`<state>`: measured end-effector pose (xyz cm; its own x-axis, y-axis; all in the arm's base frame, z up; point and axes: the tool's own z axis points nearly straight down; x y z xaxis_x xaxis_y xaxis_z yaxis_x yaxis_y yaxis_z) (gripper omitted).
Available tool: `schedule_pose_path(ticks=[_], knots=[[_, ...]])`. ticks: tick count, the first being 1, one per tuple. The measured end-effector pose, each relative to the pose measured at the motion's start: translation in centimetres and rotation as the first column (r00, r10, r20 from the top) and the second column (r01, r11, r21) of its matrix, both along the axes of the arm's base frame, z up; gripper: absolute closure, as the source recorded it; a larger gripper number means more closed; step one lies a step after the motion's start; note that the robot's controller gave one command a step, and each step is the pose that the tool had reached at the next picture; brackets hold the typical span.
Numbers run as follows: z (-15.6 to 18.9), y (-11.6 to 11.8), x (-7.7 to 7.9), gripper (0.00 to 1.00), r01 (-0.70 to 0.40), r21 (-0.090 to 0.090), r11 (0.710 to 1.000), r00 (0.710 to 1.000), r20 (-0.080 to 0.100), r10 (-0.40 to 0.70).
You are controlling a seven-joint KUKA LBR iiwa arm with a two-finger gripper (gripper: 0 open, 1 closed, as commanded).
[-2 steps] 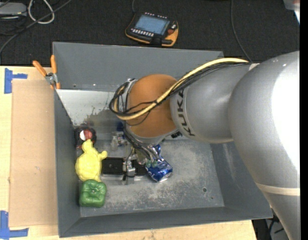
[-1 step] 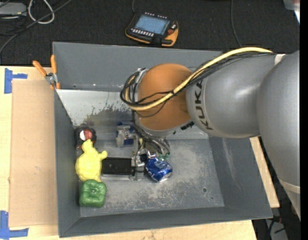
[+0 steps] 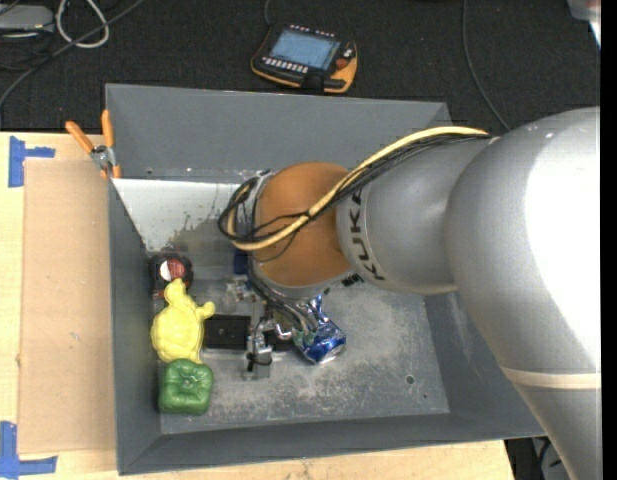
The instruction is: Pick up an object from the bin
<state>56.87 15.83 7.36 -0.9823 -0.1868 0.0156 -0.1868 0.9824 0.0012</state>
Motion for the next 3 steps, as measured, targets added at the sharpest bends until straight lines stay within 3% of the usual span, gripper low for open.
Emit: schedule_pose_path(ticks=[1,2,3], knots=[[-0.45,-0.22,0.91,0.00,-0.015,0.007,1.000,1.000,0.027,0.015],[0.07,-0.05,0.16,1.00,0.000,0.002,1.000,1.000,0.004,0.000],[0.07,-0.05,0.16,1.00,0.002,0.002,1.000,1.000,0.004,-0.002]])
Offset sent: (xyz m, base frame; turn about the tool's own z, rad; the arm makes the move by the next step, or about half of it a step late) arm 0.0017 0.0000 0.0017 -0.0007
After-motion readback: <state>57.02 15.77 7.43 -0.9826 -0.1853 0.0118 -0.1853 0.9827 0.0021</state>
